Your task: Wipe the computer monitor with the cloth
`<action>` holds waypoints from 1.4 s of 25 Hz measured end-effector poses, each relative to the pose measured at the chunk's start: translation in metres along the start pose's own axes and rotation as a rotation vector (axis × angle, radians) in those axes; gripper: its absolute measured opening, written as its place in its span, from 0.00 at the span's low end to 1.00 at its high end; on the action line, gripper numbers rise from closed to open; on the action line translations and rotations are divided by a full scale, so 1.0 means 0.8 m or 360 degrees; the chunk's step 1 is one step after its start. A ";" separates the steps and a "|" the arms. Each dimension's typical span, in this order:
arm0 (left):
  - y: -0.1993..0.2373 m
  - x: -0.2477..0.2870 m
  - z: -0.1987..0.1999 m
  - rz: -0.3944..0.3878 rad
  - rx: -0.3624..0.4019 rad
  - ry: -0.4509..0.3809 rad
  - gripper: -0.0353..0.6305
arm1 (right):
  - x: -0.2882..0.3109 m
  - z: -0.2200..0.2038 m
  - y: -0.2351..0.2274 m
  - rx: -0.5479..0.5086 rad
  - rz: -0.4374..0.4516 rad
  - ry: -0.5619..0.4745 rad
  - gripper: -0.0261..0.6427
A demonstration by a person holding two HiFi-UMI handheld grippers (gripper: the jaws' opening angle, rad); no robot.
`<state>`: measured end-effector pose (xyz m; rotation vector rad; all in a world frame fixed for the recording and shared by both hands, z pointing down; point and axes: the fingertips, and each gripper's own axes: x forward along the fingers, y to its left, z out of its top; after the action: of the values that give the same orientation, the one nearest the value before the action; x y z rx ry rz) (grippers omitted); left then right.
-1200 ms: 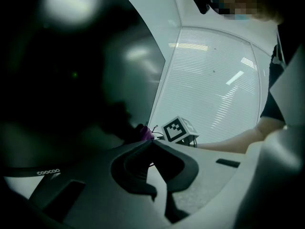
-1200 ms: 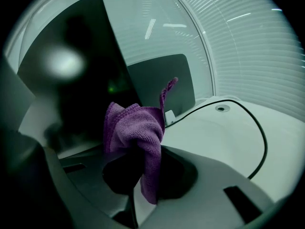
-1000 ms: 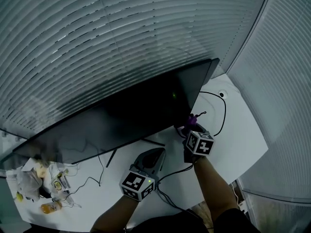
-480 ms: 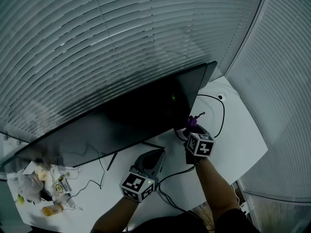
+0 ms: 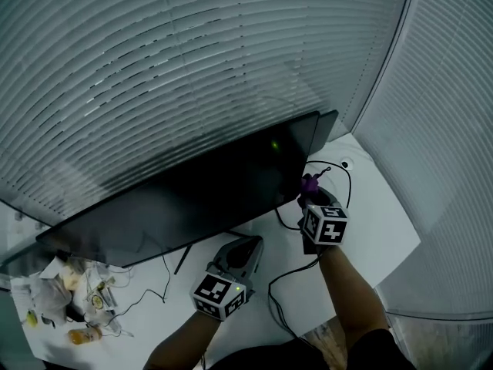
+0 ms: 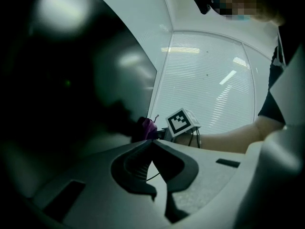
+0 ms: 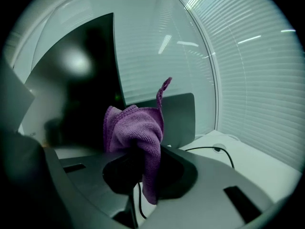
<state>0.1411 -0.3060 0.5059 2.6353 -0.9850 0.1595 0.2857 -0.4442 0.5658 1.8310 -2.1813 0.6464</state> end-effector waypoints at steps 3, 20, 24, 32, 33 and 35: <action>0.001 -0.006 0.020 0.0006 0.0042 -0.0043 0.06 | -0.009 0.036 0.009 -0.0046 0.0022 -0.0074 0.14; -0.019 -0.061 0.092 0.0052 0.0193 -0.0244 0.06 | -0.076 0.213 0.050 -0.0208 0.0058 -0.0417 0.14; -0.021 -0.075 0.105 0.0063 0.0207 -0.0277 0.06 | -0.090 0.241 0.060 -0.0235 0.0047 -0.0449 0.14; -0.027 -0.103 0.113 0.0099 0.0223 -0.0306 0.06 | -0.118 0.275 0.066 -0.0300 -0.0013 -0.0500 0.14; -0.025 -0.106 0.112 0.0103 0.0223 -0.0305 0.06 | -0.118 0.276 0.066 -0.0301 -0.0018 -0.0501 0.14; -0.022 -0.111 0.109 0.0112 0.0223 -0.0301 0.06 | -0.117 0.274 0.067 -0.0303 -0.0028 -0.0502 0.14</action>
<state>0.0847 -0.2680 0.4006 2.7845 -1.1678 -0.0054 0.2763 -0.4572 0.3220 1.9546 -2.3178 0.1441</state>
